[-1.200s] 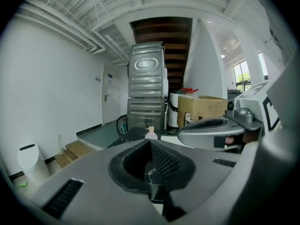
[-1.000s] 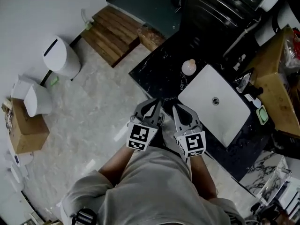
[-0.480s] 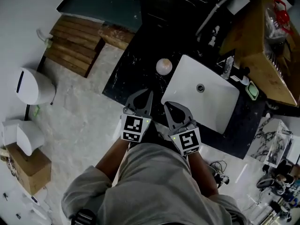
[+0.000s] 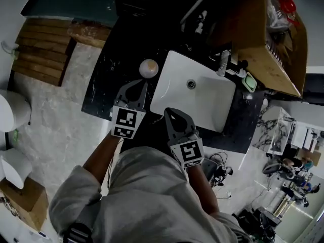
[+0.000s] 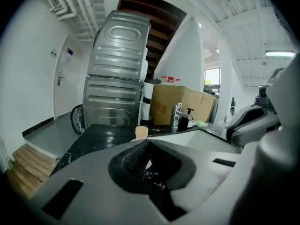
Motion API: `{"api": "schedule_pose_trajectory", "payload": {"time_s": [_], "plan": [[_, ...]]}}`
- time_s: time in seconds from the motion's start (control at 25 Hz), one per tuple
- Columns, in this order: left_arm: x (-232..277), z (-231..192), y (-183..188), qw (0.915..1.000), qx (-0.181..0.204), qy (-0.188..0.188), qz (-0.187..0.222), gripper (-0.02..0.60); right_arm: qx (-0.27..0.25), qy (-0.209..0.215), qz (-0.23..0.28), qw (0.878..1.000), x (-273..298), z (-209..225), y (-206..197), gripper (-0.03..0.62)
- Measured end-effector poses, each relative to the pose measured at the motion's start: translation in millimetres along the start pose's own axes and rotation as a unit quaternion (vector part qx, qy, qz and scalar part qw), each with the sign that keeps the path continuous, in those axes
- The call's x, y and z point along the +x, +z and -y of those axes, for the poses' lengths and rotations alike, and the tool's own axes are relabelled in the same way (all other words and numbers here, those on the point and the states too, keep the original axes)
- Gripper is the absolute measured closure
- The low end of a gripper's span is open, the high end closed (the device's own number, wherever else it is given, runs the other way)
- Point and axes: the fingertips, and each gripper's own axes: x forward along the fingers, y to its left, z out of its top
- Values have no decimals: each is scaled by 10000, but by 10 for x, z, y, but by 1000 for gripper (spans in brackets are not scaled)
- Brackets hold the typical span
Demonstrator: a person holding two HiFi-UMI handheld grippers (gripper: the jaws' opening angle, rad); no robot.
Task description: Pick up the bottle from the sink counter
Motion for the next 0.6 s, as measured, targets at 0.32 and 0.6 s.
{"api": "schedule_pose_trajectory", "payload": {"time_s": [0.32,0.6], "plan": [[262,-16,-140,9999,84,-94,-34,568,459,-293,-126,9984,-103,96,-156,585],[332,-66,-169,9981,571,203,97,568,469,-295,31,9985,-130,221,-104,585]]}}
